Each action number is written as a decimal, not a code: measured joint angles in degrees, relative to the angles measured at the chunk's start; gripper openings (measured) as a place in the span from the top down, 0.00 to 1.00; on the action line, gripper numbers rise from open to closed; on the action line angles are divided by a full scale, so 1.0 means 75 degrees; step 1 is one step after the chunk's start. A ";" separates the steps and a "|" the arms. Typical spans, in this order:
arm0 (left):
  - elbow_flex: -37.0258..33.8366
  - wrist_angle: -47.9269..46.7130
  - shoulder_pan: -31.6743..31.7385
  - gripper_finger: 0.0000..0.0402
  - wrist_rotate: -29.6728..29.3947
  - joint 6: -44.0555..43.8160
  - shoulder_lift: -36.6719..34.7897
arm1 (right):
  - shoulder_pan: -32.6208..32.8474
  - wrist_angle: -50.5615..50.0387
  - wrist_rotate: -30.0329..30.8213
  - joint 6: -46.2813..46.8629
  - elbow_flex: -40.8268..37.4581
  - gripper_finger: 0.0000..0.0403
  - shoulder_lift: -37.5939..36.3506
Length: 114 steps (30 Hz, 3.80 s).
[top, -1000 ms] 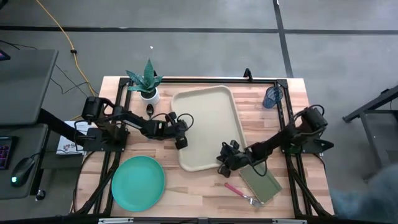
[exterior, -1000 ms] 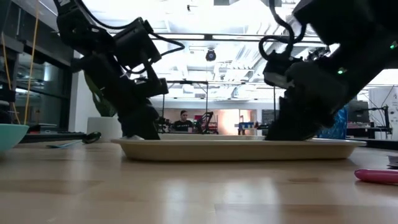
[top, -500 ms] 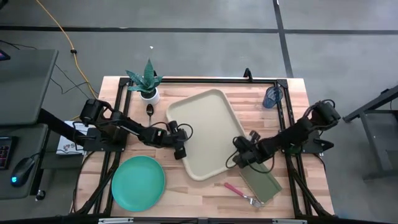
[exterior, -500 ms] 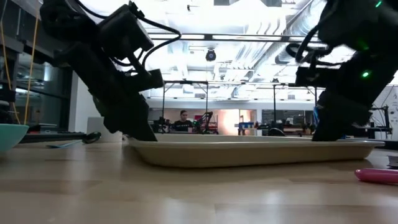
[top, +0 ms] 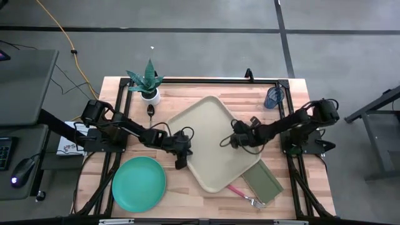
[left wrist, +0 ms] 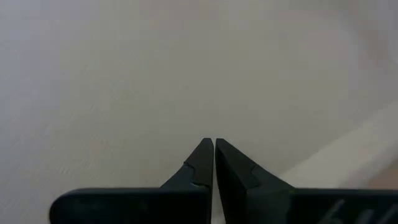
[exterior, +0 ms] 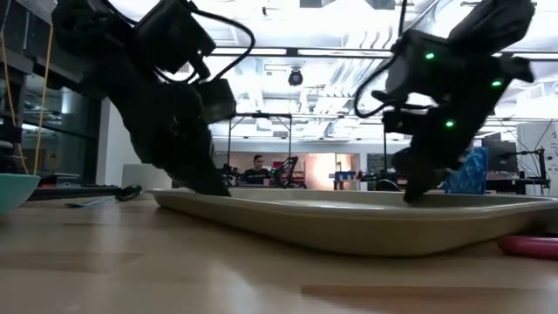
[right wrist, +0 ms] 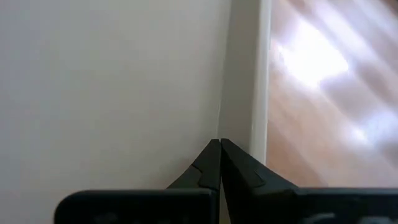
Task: Pick and place plate/cup/fork/spoon on tray
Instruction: Adjust the light brown serving tray
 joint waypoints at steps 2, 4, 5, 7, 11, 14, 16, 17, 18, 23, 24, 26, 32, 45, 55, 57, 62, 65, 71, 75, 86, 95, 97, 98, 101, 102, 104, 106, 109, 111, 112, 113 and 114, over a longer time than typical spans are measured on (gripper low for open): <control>0.0003 0.0302 0.0024 1.00 -0.0031 0.0300 0.0000 | -0.0198 0.0304 0.0012 -0.0458 0.0003 1.00 0.0000; 0.0003 0.0514 0.0113 1.00 -0.0071 0.0414 -0.0042 | -0.0310 0.0519 0.0010 -0.0819 0.0003 1.00 -0.0022; 0.0005 0.0532 0.0171 1.00 -0.0093 0.0443 -0.0114 | -0.0346 0.0574 0.0020 -0.0924 0.0003 1.00 -0.0070; 0.0035 0.0525 0.0293 1.00 -0.0119 0.0682 -0.0317 | -0.0345 0.0658 0.0051 -0.1100 0.0009 1.00 -0.0215; 0.0035 0.0142 0.0530 1.00 -0.0777 0.1257 -0.0913 | 0.0097 0.0602 -0.0233 -0.1160 0.0009 1.00 -0.0746; 0.0039 -0.0204 0.0793 1.00 -0.1418 0.1718 -0.1189 | 0.0616 0.0649 -0.1554 -0.1138 0.0009 1.00 -0.1127; 0.0041 -0.0390 0.1076 1.00 -0.1320 0.1819 -0.1189 | 0.1002 0.0827 -0.2644 -0.0940 0.0012 1.00 -0.1192; 0.0041 -0.0397 0.1225 1.00 -0.1229 0.1813 -0.1145 | 0.1204 0.0978 -0.3045 -0.0817 0.0012 1.00 -0.1176; 0.0051 -0.0350 0.1359 1.00 -0.1206 0.1775 -0.1044 | 0.1413 0.1136 -0.3278 -0.0741 0.0012 1.00 -0.1135; 0.0044 -0.0386 0.1948 1.00 -0.1191 0.1702 -0.0398 | 0.2281 0.1713 -0.3545 -0.0619 0.0012 1.00 -0.0698; 0.0044 -0.0394 0.2033 1.00 -0.1170 0.1662 -0.0275 | 0.2379 0.1744 -0.3489 -0.0551 0.0012 1.00 -0.0619; 0.0044 -0.0394 0.2139 1.00 -0.1124 0.1648 -0.0025 | 0.2498 0.1716 -0.3321 -0.0438 0.0012 1.00 -0.0519; 0.0069 -0.0202 0.2234 1.00 -0.1122 0.1635 0.0322 | 0.2499 0.1606 -0.3302 -0.0190 0.0015 1.00 -0.0452; 0.0067 -0.0294 0.2231 1.00 -0.1233 0.1634 0.0367 | 0.2133 -0.0344 -0.2696 0.0556 0.0052 1.00 -0.0484; 0.0067 -0.0564 0.2238 1.00 -0.1297 0.1332 0.0364 | 0.1297 -0.1044 -0.1937 0.0191 0.0030 1.00 -0.0473; 0.0067 -0.0586 0.2230 1.00 -0.1296 0.1218 0.0364 | 0.1118 -0.1057 -0.1742 0.0014 0.0018 1.00 -0.0462; 0.0067 -0.0571 0.2102 1.00 -0.1195 0.1028 0.0370 | 0.0635 -0.0955 -0.1323 -0.0317 0.0000 1.00 -0.0434; 0.0067 -0.0524 0.1983 1.00 -0.0937 0.0957 0.0370 | 0.0289 -0.0786 -0.1252 -0.0448 -0.0003 1.00 -0.0434; 0.0064 -0.0470 0.1731 1.00 -0.0638 0.0620 0.0370 | -0.0363 -0.0357 -0.1107 -0.0813 0.0000 1.00 -0.0434; 0.0058 -0.0398 0.1538 1.00 -0.0363 0.0486 0.0371 | -0.0724 0.0017 -0.0871 -0.0996 0.0000 1.00 -0.0437; 0.0044 -0.0207 0.1403 1.00 -0.0196 0.0394 0.0388 | -0.0981 0.0415 -0.1630 -0.1887 0.0006 1.00 -0.0798; 0.0044 -0.0201 0.1764 1.00 -0.0300 0.0424 0.0388 | 0.0870 0.0228 -0.4466 -0.1397 0.0015 1.00 -0.1606; 0.0044 -0.0181 0.1768 1.00 -0.0334 0.0423 0.0388 | 0.1316 0.0178 -0.4562 -0.1006 0.0015 1.00 -0.1598; 0.0044 -0.0171 0.1768 1.00 -0.0346 0.0424 0.0388 | 0.1514 0.0121 -0.4555 -0.0770 0.0015 1.00 -0.1552; 0.0044 -0.0108 0.1771 1.00 -0.0374 0.0383 0.0388 | 0.1978 -0.0150 -0.4527 0.0015 -0.0055 1.00 -0.1328; 0.0044 -0.0098 0.1771 1.00 -0.0378 0.0375 0.0388 | 0.2098 -0.0145 -0.4528 0.0225 -0.0134 1.00 -0.1266; 0.0044 -0.0062 0.1771 1.00 -0.0391 0.0372 0.0388 | 0.2280 -0.0147 -0.4524 0.0580 -0.0317 1.00 -0.1168; 0.0044 -0.0038 0.1774 1.00 -0.0396 0.0369 0.0388 | 0.2386 -0.0054 -0.4409 0.0825 -0.0431 1.00 -0.1189; 0.0044 0.0005 0.1777 1.00 -0.0402 0.0363 0.0393 | 0.2423 -0.0166 -0.4156 0.0958 -0.0489 1.00 -0.1198; 0.0044 0.0016 0.1775 1.00 -0.0397 0.0270 0.0393 | 0.2321 -0.0440 -0.4046 0.0961 -0.0487 1.00 -0.1200; 0.0044 0.0015 0.1766 1.00 -0.0356 0.0208 0.0393 | 0.2249 -0.0567 -0.3981 0.0938 -0.0487 1.00 -0.1204; 0.0044 0.0018 0.1760 1.00 -0.0260 0.0170 0.0393 | 0.2176 -0.0698 -0.3907 0.0903 -0.0488 1.00 -0.1204; 0.0044 0.0017 0.1742 1.00 -0.0187 0.0152 0.0393 | 0.2090 -0.0821 -0.3842 0.0861 -0.0488 1.00 -0.1204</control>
